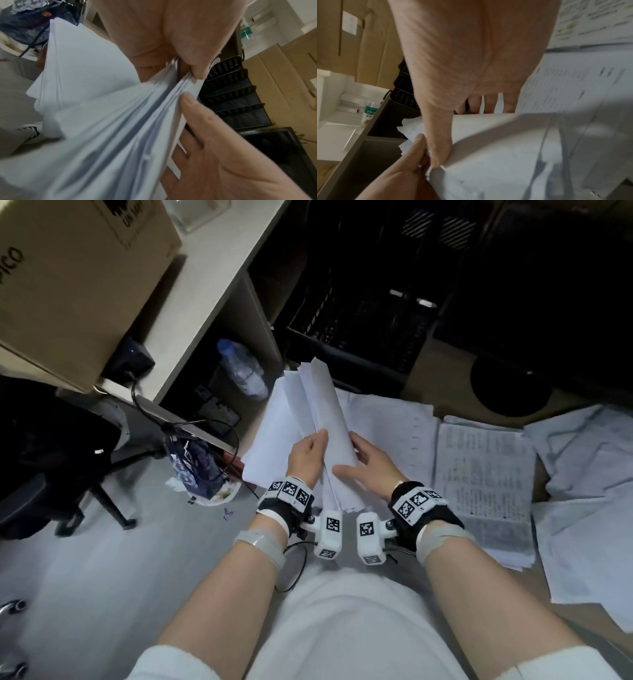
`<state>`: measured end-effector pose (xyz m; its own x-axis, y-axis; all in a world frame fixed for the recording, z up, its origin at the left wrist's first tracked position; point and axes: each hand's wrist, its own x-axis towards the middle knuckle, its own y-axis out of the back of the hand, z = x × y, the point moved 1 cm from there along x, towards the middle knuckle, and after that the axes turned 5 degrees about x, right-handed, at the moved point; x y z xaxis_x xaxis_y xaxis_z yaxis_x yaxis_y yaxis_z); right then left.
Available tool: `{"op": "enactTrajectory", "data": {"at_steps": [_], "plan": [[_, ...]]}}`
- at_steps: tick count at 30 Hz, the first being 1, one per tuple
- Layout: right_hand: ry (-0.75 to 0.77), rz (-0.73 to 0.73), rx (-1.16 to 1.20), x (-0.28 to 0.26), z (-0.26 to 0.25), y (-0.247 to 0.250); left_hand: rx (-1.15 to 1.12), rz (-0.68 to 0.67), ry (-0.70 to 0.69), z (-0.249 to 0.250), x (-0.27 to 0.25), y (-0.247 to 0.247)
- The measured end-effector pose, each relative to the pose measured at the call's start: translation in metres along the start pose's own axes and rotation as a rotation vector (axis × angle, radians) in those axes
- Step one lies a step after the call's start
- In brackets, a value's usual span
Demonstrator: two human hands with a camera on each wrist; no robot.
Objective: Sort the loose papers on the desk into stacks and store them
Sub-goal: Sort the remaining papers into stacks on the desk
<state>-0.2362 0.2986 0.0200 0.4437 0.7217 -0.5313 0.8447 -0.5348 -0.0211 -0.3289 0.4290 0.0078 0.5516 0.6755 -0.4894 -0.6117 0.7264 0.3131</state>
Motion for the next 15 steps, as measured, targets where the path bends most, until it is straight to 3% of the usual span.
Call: {"op": "enactTrajectory", "data": {"at_steps": [7,15], "plan": [[0.019,-0.049,-0.115,-0.04,0.01,0.038,-0.068,-0.019,0.019,0.004,-0.029,-0.048],[0.047,0.031,-0.067,-0.068,0.017,0.066,-0.085,-0.067,-0.065,0.012,-0.052,-0.081]]}}
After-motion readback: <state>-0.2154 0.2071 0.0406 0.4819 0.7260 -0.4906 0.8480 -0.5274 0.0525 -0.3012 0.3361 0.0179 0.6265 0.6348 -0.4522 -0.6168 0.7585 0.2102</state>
